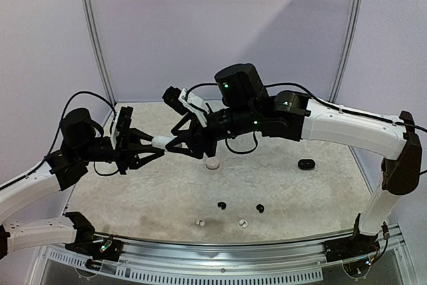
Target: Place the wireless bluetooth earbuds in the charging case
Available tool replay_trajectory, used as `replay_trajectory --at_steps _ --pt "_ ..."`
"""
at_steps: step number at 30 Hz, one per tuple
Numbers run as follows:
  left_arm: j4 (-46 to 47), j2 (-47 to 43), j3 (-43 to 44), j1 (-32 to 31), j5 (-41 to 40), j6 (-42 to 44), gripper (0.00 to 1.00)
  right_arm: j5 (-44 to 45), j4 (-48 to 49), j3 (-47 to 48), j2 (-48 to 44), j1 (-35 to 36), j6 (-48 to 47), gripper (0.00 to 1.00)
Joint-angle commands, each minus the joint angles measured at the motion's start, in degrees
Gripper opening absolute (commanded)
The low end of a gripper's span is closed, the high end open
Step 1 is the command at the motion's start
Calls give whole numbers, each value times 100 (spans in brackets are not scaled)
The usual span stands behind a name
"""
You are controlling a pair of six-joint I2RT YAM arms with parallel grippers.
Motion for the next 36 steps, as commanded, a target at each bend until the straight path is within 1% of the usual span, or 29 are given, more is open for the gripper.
replay_trajectory --at_steps 1,3,5,18,22,24,27,31,36 --pt "-612 -43 191 -55 223 826 0 553 -67 186 27 -50 9 52" --pt "-903 -63 222 -56 225 1144 0 550 -58 186 3 -89 64 52" --pt "-976 -86 226 -56 215 1208 0 547 -77 184 -9 -102 90 51" --pt "-593 -134 128 -57 208 840 0 502 -267 215 137 -126 73 51" --pt "-518 -128 72 -56 219 743 0 480 -347 211 177 -273 303 51" --pt "-436 -114 42 -56 148 578 0 478 -415 261 210 -300 347 51" --pt "-191 -71 -90 -47 -56 64 0 424 -552 393 305 -307 367 52" --pt "106 -35 -303 1 -263 -581 0 -5 -494 433 349 -340 440 56" --pt "177 6 -376 23 -349 -831 0 -375 -326 458 343 -346 434 61"
